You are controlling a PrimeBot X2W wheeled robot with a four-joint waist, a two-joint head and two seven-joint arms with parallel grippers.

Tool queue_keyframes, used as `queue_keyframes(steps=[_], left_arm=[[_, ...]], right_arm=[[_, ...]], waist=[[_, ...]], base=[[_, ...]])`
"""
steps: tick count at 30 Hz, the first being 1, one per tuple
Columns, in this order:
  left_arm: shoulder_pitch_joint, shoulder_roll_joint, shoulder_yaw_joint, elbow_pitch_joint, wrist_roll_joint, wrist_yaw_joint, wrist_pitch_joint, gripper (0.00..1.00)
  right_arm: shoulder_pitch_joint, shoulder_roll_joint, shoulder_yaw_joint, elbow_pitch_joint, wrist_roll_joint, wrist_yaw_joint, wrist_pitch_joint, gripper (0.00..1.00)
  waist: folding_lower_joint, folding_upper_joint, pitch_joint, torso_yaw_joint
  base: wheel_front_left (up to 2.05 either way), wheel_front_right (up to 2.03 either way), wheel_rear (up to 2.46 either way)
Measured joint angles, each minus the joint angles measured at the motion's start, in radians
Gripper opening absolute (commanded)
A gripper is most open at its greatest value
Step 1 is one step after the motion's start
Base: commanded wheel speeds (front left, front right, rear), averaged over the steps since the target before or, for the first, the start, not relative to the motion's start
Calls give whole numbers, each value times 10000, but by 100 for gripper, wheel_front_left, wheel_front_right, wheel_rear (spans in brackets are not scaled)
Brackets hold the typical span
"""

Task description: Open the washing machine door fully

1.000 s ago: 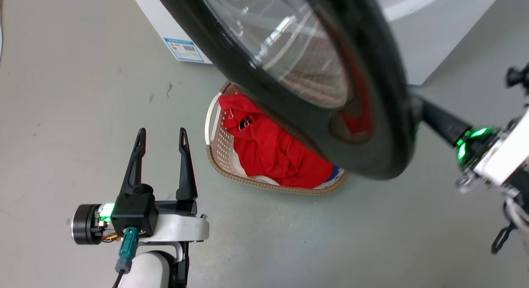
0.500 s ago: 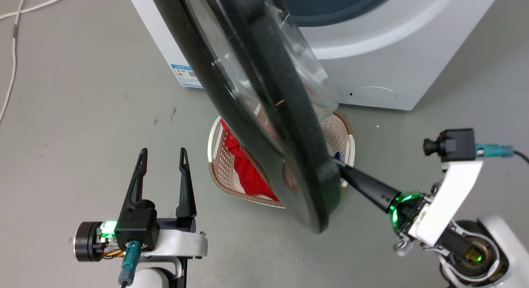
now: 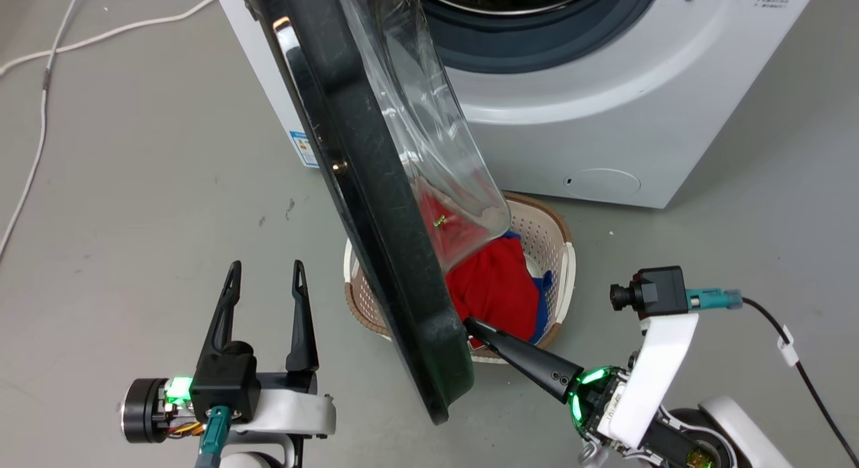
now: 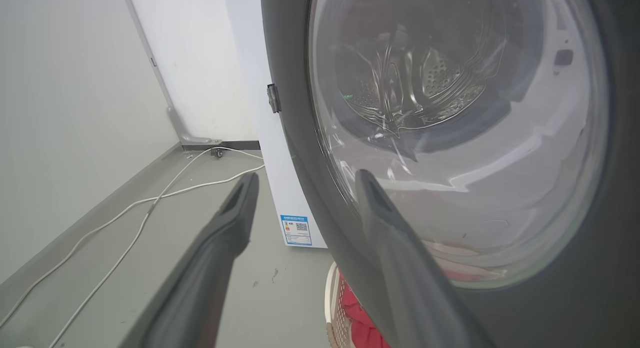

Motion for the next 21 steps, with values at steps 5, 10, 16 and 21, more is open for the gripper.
queue_keyframes(steps=[5, 10, 16, 21], left_arm=[[169, 19, 71, 27, 4, -35, 0, 100], [424, 40, 105, 77, 13, -44, 0, 100], [774, 90, 151, 111, 15, -69, 0, 100], [1100, 121, 205, 109, 23, -61, 0, 100]], right_arm=[[147, -8, -138, 180, -201, 2, -673, 0], [468, -161, -623, 169, -414, 2, -1812, 100], [611, -683, -932, 123, -2426, 2, -4347, 100], [661, -861, -1104, 905, -4627, 2, -6706, 100]], waist=[[0, 0, -264, -30], [0, 0, -664, -116], [0, 0, -1202, -301], [0, 0, -1645, -485]], base=[[0, 0, 0], [0, 0, 0], [0, 0, 0], [0, 0, 0]])
